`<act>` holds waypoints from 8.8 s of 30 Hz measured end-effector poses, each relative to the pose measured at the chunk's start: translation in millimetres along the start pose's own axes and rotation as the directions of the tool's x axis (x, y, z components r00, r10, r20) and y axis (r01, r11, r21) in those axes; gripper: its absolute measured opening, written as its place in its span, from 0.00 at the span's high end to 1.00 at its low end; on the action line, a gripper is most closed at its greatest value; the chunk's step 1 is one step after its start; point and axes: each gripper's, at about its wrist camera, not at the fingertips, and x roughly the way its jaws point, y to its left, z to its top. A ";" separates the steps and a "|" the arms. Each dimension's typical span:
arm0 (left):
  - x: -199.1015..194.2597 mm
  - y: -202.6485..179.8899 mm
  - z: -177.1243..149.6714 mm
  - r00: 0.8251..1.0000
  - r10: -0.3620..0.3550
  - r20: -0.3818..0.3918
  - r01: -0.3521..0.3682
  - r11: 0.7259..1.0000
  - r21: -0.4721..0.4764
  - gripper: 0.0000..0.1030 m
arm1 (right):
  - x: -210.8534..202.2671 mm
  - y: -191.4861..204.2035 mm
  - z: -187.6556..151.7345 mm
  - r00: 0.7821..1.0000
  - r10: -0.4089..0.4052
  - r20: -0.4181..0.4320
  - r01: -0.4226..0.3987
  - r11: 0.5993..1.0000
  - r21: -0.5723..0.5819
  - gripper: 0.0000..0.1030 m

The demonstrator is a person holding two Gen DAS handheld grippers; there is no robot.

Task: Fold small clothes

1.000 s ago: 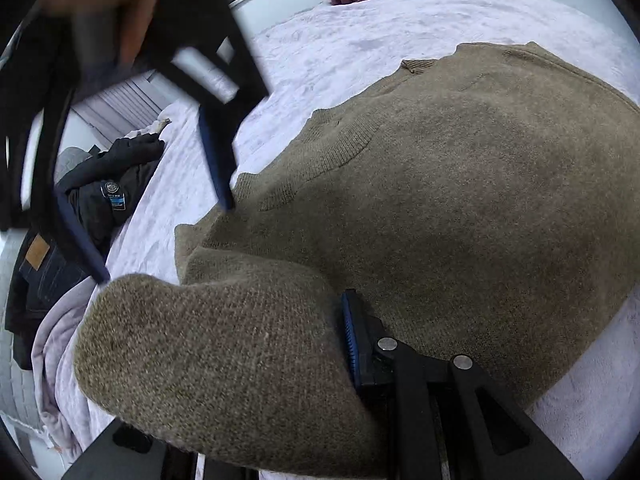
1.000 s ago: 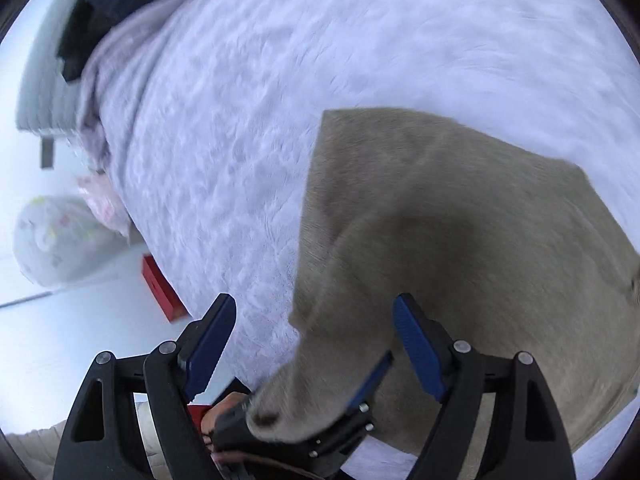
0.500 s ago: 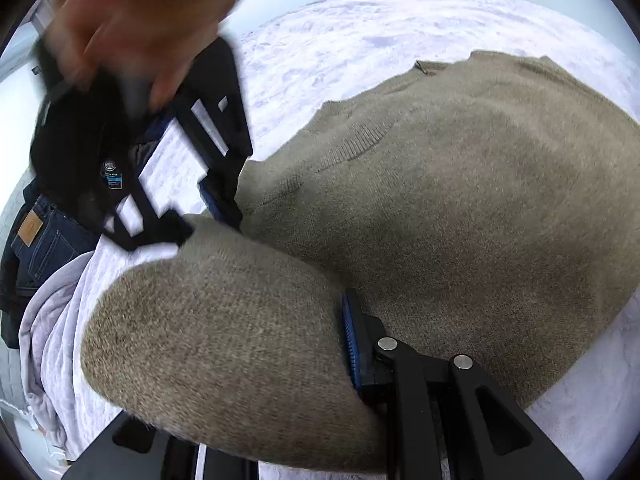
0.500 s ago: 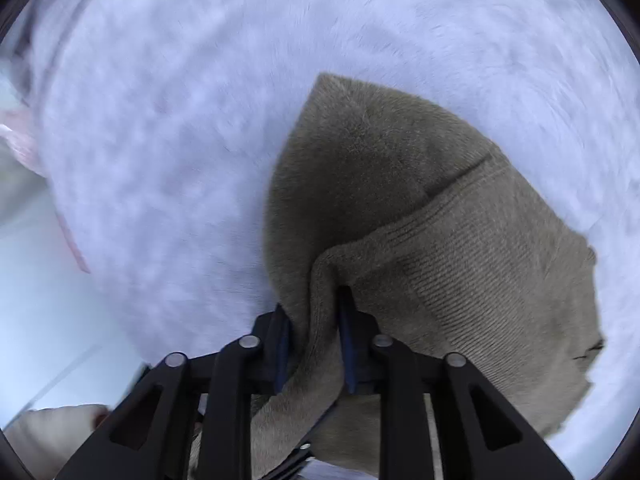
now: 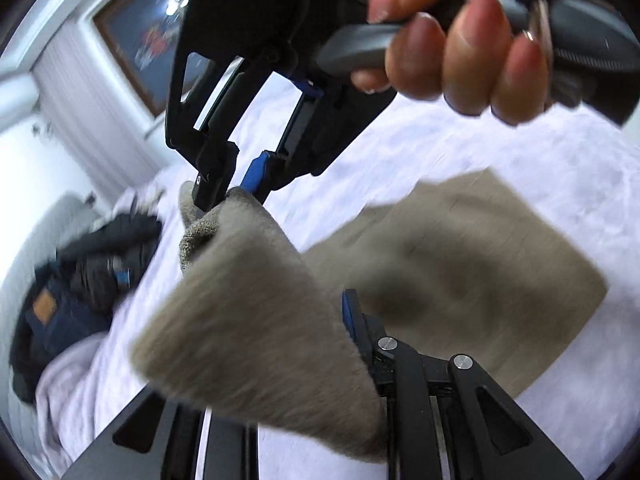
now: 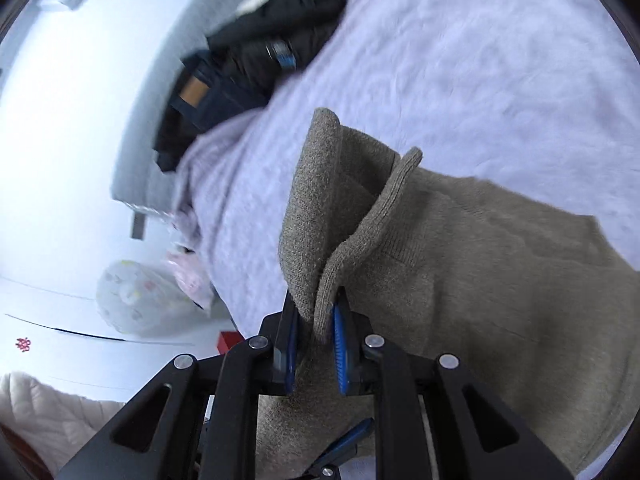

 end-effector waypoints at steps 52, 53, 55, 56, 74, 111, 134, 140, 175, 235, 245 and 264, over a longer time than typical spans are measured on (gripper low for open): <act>94.5 -3.5 -23.4 0.835 -0.400 -0.379 0.279 0.900 -0.335 0.20 | -84.5 -140.6 -313.9 0.865 -0.325 0.381 0.025 0.788 0.616 0.89; 96.2 -5.1 -28.7 0.826 -0.408 -0.389 0.278 0.895 -0.349 0.20 | -77.6 -151.7 -322.6 0.871 -0.342 0.352 0.042 0.767 0.640 0.89; 99.7 -6.5 -32.8 0.816 -0.425 -0.392 0.284 0.885 -0.370 0.19 | -65.6 -166.8 -332.7 0.876 -0.328 0.353 0.006 0.739 0.673 0.89; 100.1 -5.9 -34.1 0.816 -0.428 -0.389 0.284 0.882 -0.375 0.19 | -66.0 -167.6 -335.0 0.870 -0.330 0.367 -0.005 0.738 0.675 0.89; 103.9 -4.3 -35.9 0.803 -0.438 -0.404 0.283 0.877 -0.389 0.19 | -103.9 -155.5 -241.5 0.831 -0.478 0.285 0.257 0.783 0.566 0.84; 142.8 9.4 9.1 0.855 -0.353 -0.379 0.144 0.865 -0.481 0.11 | -133.9 -136.2 -218.1 0.879 -0.298 0.372 0.130 0.901 0.415 0.80; 139.8 8.3 9.6 0.852 -0.326 -0.411 0.119 0.883 -0.454 0.04 | -101.7 -146.3 -272.3 0.890 -0.373 0.261 0.215 0.849 0.482 0.88; 133.9 8.0 11.8 0.863 -0.287 -0.416 0.093 0.899 -0.427 0.00 | -101.9 -153.1 -275.5 0.885 -0.394 0.248 0.221 0.824 0.523 0.81; 119.4 36.3 -17.0 0.737 -0.536 -0.410 0.276 0.794 -0.542 0.01 | -135.7 -176.6 -249.3 0.876 -0.367 0.312 0.169 0.841 0.514 0.35; 20.7 107.8 -83.8 0.696 -0.693 -0.187 0.475 0.640 -0.604 0.45 | 13.2 -64.4 -164.0 0.925 0.200 0.323 -0.329 0.846 0.420 0.62; 54.9 92.9 -130.0 0.732 -0.614 -0.295 0.363 0.718 -0.593 0.45 | 78.9 -74.6 -154.5 0.978 0.069 0.198 -0.154 0.876 0.457 0.61; 8.6 117.3 -146.8 0.850 -0.401 -0.342 0.183 0.833 -0.522 0.15 | 36.2 -28.0 -204.5 0.954 -0.276 0.118 0.222 0.912 0.345 0.43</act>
